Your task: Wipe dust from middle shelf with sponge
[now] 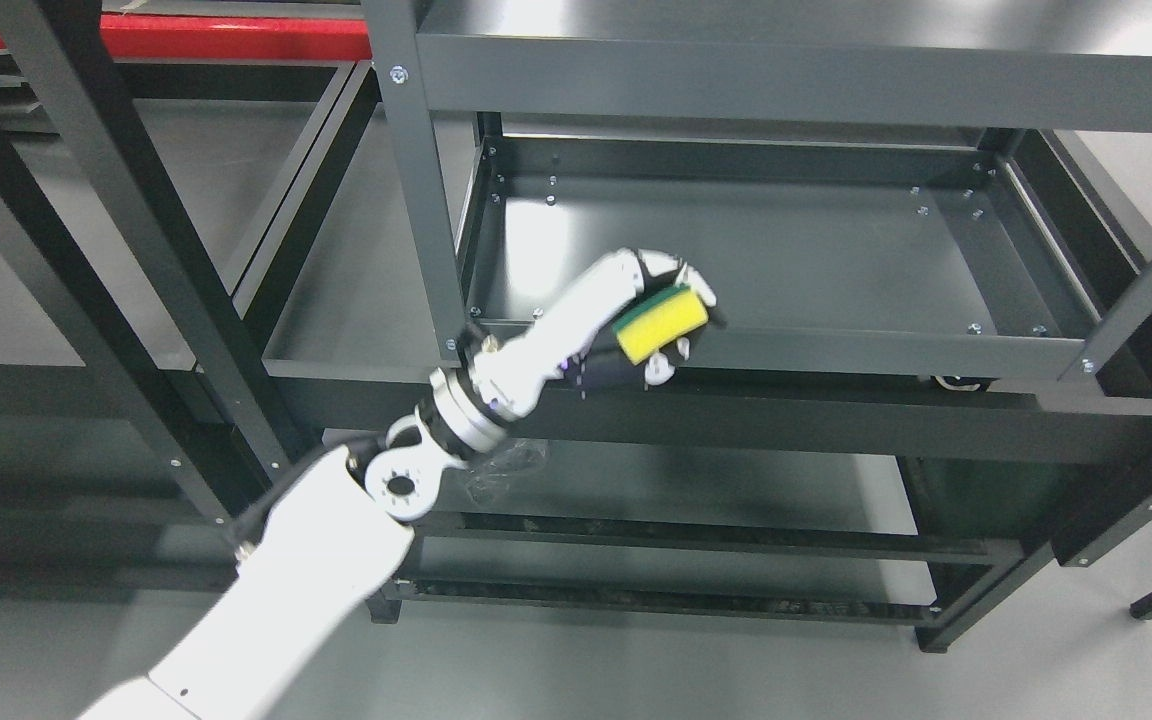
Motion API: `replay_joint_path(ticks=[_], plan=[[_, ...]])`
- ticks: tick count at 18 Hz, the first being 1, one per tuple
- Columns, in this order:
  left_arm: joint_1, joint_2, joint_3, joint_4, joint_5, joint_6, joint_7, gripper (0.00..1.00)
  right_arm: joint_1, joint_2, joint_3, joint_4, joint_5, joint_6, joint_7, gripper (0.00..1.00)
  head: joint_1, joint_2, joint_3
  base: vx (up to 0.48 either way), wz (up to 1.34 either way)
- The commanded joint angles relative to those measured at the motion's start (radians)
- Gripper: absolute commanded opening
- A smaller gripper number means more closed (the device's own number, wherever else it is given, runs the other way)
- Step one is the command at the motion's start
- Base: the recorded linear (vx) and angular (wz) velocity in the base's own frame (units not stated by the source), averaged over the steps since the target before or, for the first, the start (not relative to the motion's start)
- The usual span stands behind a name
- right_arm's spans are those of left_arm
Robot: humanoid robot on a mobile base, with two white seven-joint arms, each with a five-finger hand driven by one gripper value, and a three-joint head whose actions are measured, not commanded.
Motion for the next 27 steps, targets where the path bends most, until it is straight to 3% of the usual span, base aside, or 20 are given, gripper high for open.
replay_joint_path(ticks=[1, 3, 7, 9, 12, 16, 19, 22, 27], plan=[[0.254, -0.113, 0.296, 0.113, -0.012, 0.001, 0.006, 0.00, 0.000, -0.017, 0.000, -0.017, 0.000, 0.074, 0.000, 1.00, 0.0000, 0.000, 0.000, 0.000, 0.00], [0.333, -0.113, 0.352, -0.054, 0.021, 0.112, 0.041, 0.00, 0.000, -0.017, 0.000, -0.017, 0.000, 0.074, 0.000, 1.00, 0.0000, 0.000, 0.000, 0.000, 0.00], [0.511, -0.113, 0.302, -0.564, 0.185, 0.569, 0.227, 0.00, 0.000, -0.017, 0.000, -0.017, 0.000, 0.074, 0.000, 1.00, 0.0000, 0.000, 0.000, 0.000, 0.00], [0.546, -0.113, 0.262, -0.660, 0.187, 0.593, 0.280, 0.00, 0.000, -0.017, 0.000, -0.017, 0.000, 0.074, 0.000, 1.00, 0.0000, 0.000, 0.000, 0.000, 0.00], [0.481, -0.113, 0.281, -0.684, 0.187, 0.602, 0.280, 0.00, 0.000, -0.017, 0.000, -0.017, 0.000, 0.074, 0.000, 1.00, 0.0000, 0.000, 0.000, 0.000, 0.00], [0.405, -0.113, 0.457, -0.685, 0.187, 0.676, 0.276, 0.00, 0.000, -0.017, 0.000, -0.017, 0.000, 0.074, 0.000, 1.00, 0.0000, 0.000, 0.000, 0.000, 0.00], [0.416, -0.113, 0.554, -0.685, 0.187, 0.676, 0.239, 0.00, 0.000, -0.017, 0.000, -0.017, 0.000, 0.074, -0.002, 1.00, 0.0000, 0.000, 0.000, 0.000, 0.00], [0.465, -0.008, 0.568, -0.685, 0.187, 0.670, 0.118, 0.00, 0.000, -0.017, 0.000, -0.017, 0.000, 0.074, 0.000, 1.00, 0.0000, 0.000, 0.000, 0.000, 0.00], [0.578, 0.009, 0.571, -0.685, 0.187, 0.618, 0.111, 0.00, 0.000, -0.017, 0.000, -0.017, 0.000, 0.074, 0.000, 1.00, 0.0000, 0.000, 0.000, 0.000, 0.00]])
